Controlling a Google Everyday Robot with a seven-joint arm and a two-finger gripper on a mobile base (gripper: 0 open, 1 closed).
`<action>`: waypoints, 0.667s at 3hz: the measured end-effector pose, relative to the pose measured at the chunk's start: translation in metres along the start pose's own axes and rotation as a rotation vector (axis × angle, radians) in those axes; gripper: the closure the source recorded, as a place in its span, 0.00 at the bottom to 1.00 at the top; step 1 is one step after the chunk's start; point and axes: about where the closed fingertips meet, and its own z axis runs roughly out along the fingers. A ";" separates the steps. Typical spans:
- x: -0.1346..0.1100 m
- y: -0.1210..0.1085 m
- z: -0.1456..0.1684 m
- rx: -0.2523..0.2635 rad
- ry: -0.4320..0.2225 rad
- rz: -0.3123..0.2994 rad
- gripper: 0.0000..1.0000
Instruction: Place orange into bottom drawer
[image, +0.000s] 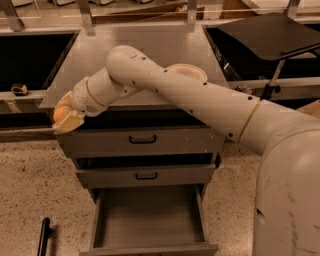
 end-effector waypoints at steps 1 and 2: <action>0.000 0.000 0.000 0.000 0.000 0.000 1.00; 0.028 0.016 0.023 0.002 0.048 0.026 1.00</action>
Offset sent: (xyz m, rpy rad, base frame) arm -0.0308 0.0048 -0.1567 -0.1893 0.0547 -0.1206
